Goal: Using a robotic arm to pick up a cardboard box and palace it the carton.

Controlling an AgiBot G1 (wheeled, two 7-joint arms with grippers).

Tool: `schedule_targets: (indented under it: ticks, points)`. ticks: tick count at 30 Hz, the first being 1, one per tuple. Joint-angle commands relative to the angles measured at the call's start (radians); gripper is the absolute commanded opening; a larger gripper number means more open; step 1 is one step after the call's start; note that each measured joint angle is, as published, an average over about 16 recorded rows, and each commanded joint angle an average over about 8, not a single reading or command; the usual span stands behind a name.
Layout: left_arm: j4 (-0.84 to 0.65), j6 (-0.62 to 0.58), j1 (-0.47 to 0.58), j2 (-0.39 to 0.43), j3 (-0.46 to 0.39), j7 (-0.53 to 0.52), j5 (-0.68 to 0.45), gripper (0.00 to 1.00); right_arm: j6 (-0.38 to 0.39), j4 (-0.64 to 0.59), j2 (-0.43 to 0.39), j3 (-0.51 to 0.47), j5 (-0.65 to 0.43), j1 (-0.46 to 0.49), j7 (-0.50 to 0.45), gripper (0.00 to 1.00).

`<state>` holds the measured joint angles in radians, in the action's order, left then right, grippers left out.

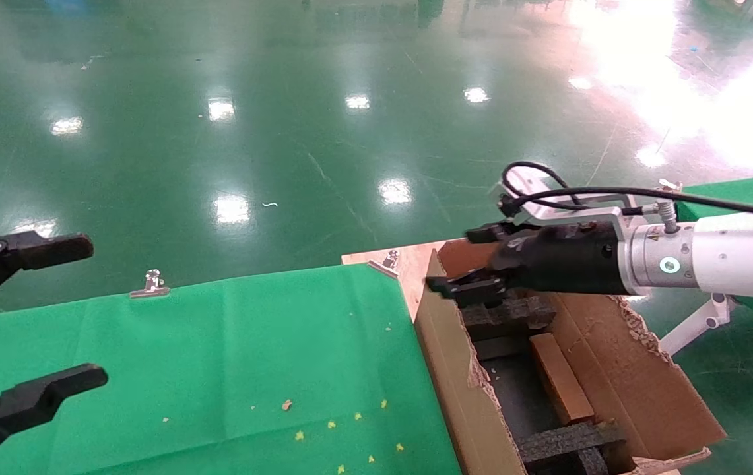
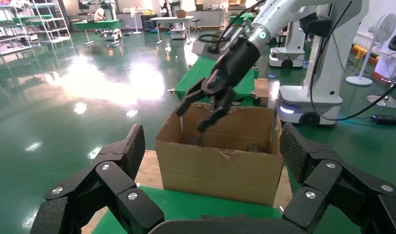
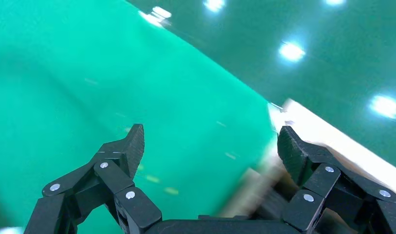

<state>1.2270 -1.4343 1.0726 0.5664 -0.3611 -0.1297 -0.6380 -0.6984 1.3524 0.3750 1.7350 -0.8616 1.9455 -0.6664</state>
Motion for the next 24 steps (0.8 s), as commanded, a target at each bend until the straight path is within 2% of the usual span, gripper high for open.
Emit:
schedule_targets:
  ticks: [1,8,16,24]
  points:
    - [0.0,0.0,0.0,0.0,0.0,0.0,0.0,1.0,-0.041,-0.001,0.001,-0.029,0.068,-0.01,0.063,1.0]
    - [0.0,0.0,0.0,0.0,0.0,0.0,0.0,1.0,-0.108,0.006,0.0,-0.065,0.164,-0.035,0.125,1.0]
    - [0.0,0.0,0.0,0.0,0.0,0.0,0.0,1.0,-0.101,-0.004,0.005,-0.077,0.141,-0.044,0.111,1.0]
    - [0.0,0.0,0.0,0.0,0.0,0.0,0.0,1.0,-0.184,-0.011,0.031,-0.24,0.141,-0.141,0.155,1.0]
